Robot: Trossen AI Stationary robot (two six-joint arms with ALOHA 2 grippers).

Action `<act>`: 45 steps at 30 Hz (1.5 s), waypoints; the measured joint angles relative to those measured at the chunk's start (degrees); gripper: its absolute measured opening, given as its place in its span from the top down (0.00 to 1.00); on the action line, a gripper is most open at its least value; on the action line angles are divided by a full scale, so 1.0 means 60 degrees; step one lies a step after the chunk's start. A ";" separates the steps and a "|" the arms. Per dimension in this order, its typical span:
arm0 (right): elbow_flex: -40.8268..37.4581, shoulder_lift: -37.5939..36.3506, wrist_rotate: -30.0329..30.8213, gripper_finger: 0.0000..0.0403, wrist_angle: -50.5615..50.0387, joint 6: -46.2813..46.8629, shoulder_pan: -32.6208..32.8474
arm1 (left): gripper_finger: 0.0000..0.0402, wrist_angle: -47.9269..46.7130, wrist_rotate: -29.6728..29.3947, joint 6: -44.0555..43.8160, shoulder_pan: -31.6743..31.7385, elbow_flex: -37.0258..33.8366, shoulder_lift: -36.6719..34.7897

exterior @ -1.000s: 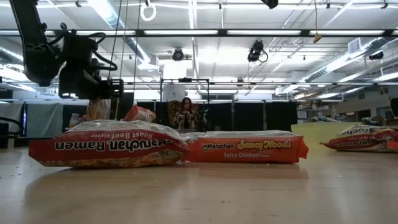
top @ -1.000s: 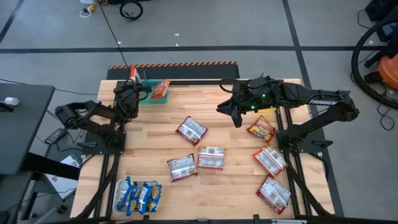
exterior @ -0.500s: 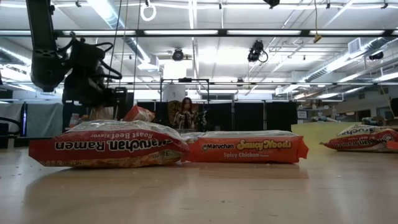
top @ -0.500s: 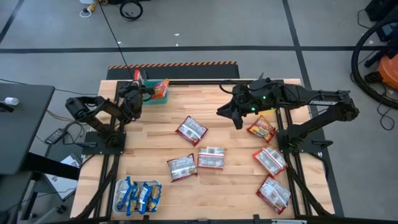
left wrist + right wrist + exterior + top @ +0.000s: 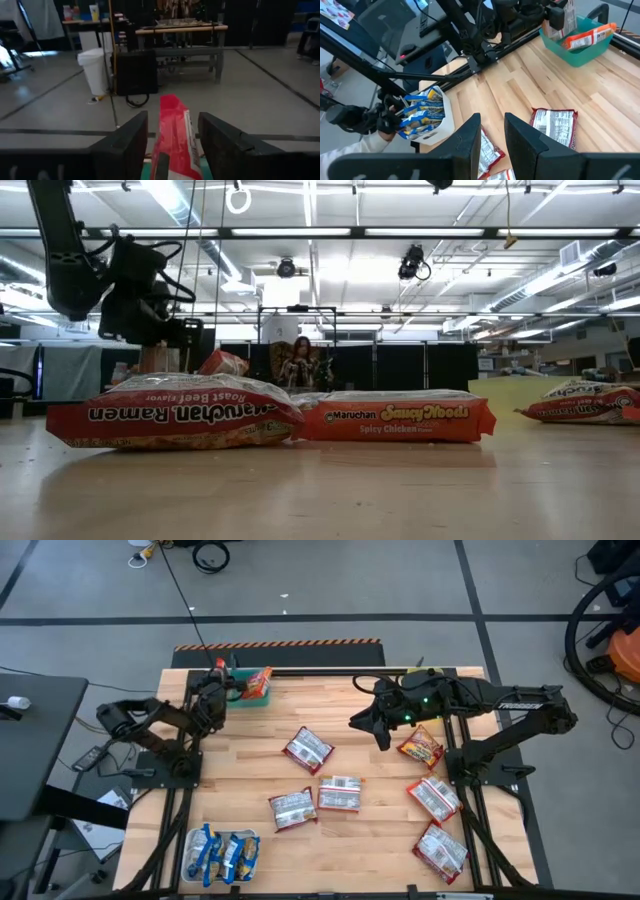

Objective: Sort Maruchan noodles
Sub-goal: Put the orange noodle pack into the green bin, then adjust the orange noodle pack in the green bin

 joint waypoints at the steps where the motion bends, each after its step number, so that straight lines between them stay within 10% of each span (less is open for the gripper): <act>1: 0.0000 0.0000 -0.0006 0.77 -0.0004 -0.0002 0.0000 | 0.54 -0.0401 -0.0028 0.0046 0.0000 0.0065 -0.0182; 19: 0.0000 0.0000 0.0060 0.77 -0.0068 0.0053 -0.0148 | 0.48 -1.3342 0.0151 -0.0345 -0.0464 0.4892 -0.3574; 24: 0.0000 -0.0004 0.0263 0.77 -0.0127 -0.0101 -0.0345 | 0.48 -1.3581 0.3647 -0.1465 -0.1320 0.5910 -0.3892; 32: 0.0000 -0.0004 0.1050 0.77 -0.0104 -0.0503 -0.0594 | 0.48 -1.4553 0.5264 -0.3922 -0.1777 0.5942 -0.2330; 45: 0.0000 -0.0004 0.1069 0.77 -0.0098 -0.0178 -0.0779 | 0.26 -1.5896 0.4507 -0.3103 -0.1905 0.7420 0.0051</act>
